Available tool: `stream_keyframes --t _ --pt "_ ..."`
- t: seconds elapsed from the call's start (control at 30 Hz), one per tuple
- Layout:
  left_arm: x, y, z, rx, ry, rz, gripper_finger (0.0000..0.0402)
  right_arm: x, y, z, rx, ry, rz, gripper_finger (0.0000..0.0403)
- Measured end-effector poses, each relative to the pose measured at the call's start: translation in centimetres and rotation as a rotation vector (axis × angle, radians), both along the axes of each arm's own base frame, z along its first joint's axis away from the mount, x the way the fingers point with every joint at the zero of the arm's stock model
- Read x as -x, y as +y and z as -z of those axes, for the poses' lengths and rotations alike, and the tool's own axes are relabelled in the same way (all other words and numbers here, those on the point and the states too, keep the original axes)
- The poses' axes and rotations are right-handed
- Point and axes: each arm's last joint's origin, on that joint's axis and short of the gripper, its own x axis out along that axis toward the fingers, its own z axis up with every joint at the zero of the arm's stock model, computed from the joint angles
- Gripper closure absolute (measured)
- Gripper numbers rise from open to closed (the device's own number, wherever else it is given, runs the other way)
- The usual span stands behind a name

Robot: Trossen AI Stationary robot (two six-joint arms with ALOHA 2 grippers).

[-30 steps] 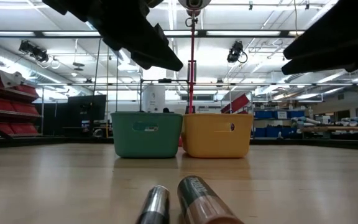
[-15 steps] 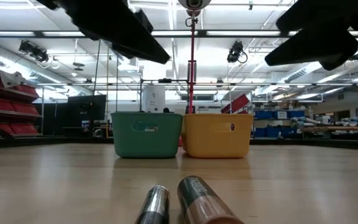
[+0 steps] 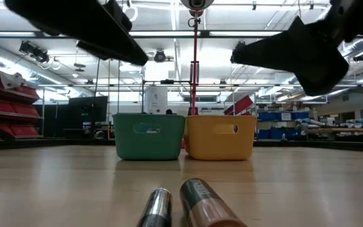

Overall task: Sort batteries
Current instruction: Put the black battery into the blue bin

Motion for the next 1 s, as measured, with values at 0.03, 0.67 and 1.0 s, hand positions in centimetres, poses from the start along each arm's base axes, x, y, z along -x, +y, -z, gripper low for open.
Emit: stream_keyframes --t 0.03,0.67,1.0 --pt "0.1 -0.3 0.2 0.012 0.003 -0.003 0.0238 0.0 0.2 0.4 -0.017 -0.01 -0.009 0.0131" --pt "0.5 -5.0 6.1 0.057 -0.047 -0.048 0.0238 -3.2 3.8 5.1 -0.049 0.015 -0.063 0.0168" --pt "0.1 -5.5 9.5 0.104 -0.021 -0.068 0.0239 -3.6 7.1 3.2 0.044 0.042 -0.107 0.0185"
